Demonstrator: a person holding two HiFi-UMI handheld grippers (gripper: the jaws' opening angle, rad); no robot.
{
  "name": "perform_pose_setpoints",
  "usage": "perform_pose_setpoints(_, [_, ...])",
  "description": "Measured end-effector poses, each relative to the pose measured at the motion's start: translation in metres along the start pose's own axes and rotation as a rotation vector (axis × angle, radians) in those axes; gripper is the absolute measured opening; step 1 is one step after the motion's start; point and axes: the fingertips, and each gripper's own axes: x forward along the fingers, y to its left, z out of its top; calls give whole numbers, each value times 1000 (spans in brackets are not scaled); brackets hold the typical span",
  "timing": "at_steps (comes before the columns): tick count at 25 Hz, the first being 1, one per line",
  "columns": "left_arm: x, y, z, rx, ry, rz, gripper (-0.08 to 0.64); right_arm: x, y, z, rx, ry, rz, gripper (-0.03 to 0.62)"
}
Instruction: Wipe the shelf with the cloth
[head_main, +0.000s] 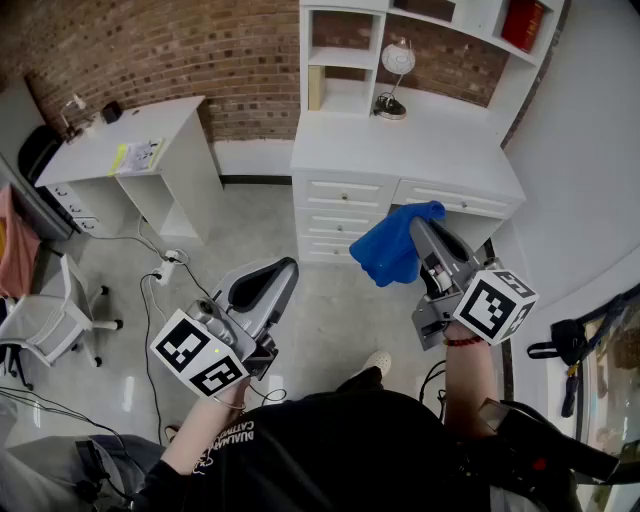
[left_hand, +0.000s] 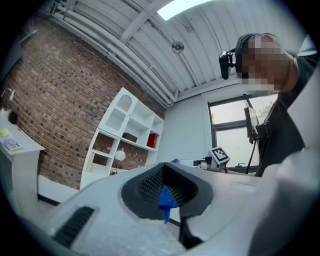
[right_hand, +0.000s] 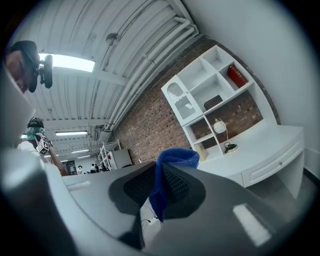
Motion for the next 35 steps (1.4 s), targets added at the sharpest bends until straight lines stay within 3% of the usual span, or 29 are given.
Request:
perform_pose_setpoints(9, [-3,15,-12,-12,2,27,-2,11,-10,-13,41,12,-10,46])
perform_pose_setpoints(13, [14,32,-13,-24,-24,47,-2,27,-29,-10,71,29,1,46])
perform_pose_setpoints(18, [50,59,-15,-20,-1,19,-2,65,-65,3,72,16,22,46])
perform_pose_setpoints(24, [128,104,-1,38,6,12,-2,120,-126,43,72,1,87,46])
perform_pose_setpoints(28, [196,129,7,91,1,-16,-2,155,-164,84,-11,-8,146,46])
perform_pose_setpoints(32, [256,146,6,80,-23,-81,0,181,-209,113,-95,9,170,48])
perform_pose_setpoints(35, [292,161,1,74,-37,-76,0,199,-241,126,-120,27,178,48])
